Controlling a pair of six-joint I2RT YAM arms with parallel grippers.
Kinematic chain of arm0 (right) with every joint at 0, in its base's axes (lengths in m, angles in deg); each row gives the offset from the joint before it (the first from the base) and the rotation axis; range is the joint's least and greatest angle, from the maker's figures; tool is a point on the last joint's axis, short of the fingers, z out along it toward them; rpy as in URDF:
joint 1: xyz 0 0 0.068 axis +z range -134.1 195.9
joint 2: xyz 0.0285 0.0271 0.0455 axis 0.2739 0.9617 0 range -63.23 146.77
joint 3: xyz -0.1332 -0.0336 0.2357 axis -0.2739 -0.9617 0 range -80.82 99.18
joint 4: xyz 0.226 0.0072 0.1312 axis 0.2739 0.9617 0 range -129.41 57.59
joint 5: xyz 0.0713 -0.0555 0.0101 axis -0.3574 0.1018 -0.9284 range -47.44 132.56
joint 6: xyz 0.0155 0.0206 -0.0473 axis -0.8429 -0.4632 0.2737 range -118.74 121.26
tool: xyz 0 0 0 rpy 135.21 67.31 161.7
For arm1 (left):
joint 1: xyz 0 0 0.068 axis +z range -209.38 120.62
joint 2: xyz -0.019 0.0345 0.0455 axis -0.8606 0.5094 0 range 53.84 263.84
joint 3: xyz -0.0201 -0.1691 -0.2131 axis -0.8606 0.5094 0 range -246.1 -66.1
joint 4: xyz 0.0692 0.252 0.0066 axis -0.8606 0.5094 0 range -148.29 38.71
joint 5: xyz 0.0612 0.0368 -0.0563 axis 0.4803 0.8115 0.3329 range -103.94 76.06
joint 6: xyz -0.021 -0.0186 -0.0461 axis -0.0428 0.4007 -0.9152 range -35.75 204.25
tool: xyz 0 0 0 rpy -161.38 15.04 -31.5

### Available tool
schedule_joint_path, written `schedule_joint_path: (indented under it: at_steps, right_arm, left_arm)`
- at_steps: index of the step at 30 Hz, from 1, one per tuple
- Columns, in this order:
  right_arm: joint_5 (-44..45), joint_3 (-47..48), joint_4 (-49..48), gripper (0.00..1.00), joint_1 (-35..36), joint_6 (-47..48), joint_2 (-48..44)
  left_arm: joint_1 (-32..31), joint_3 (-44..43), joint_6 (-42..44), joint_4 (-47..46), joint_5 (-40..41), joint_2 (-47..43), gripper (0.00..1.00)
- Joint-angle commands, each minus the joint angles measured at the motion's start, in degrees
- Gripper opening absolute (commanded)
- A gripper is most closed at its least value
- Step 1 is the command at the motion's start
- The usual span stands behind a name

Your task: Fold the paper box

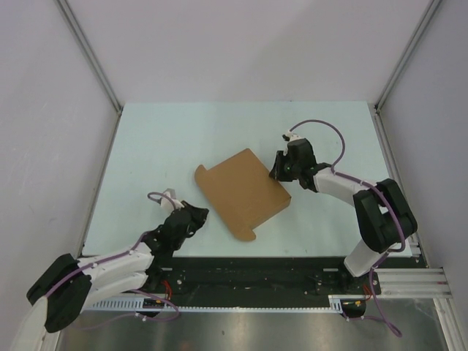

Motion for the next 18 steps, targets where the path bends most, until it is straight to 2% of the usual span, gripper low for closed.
schedule_joint_path:
  at_steps: [1, 7, 12, 18]
  right_arm:
    - [5.36, -2.64, 5.51, 0.25, -2.18, -0.08, 5.1]
    - [3.7, -4.05, 4.72, 0.29, -5.6, -1.84, 6.24]
    - [3.08, -4.76, 4.02, 0.3, -5.79, -2.37, 6.68]
    - [3.52, -5.63, 3.31, 0.31, -5.52, -2.81, 6.07]
  left_arm:
    - [0.31, -0.44, 1.4, 3.85, 3.61, -3.36, 0.13]
    - [0.31, 0.17, 1.14, 4.91, 3.88, -4.59, 0.13]
    - [0.31, 0.35, 1.22, 5.09, 4.58, -5.12, 0.13]
    - [0.4, -2.97, 2.36, -0.01, 3.97, 1.9, 0.14]
